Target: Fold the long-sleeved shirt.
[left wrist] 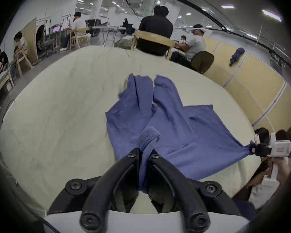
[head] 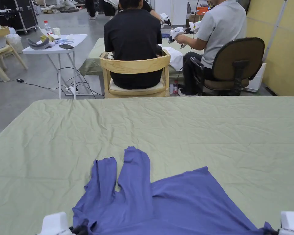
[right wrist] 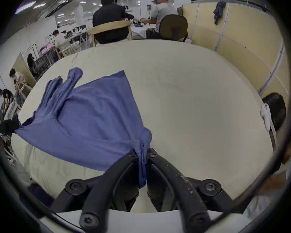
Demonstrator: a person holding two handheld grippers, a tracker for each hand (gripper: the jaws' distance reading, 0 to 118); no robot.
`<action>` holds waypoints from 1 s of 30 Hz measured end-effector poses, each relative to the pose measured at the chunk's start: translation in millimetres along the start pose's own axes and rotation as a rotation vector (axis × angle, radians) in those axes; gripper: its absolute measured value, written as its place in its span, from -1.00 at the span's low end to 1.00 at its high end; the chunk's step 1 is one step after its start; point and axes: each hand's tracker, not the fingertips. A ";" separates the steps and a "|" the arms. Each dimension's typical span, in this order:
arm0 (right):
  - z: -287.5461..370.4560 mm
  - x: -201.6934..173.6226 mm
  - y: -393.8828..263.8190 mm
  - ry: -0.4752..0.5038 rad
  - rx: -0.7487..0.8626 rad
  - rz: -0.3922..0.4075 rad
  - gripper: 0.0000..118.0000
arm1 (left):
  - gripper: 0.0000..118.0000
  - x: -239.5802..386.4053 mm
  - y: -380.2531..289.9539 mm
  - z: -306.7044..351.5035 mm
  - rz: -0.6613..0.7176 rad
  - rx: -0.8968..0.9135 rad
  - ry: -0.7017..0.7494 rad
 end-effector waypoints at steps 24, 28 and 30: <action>49.7 -16.6 -55.8 0.047 0.036 -0.134 -0.95 | -0.86 -8.4 -69.8 91.9 -0.088 -0.073 0.028; 36.0 -66.8 -19.0 0.141 0.072 -0.044 -0.93 | -0.86 -15.5 -68.8 99.7 0.044 -0.024 -0.069; 14.6 -101.4 10.8 0.199 0.073 -0.003 -0.09 | -0.85 -20.7 -65.0 99.5 0.088 -0.007 -0.070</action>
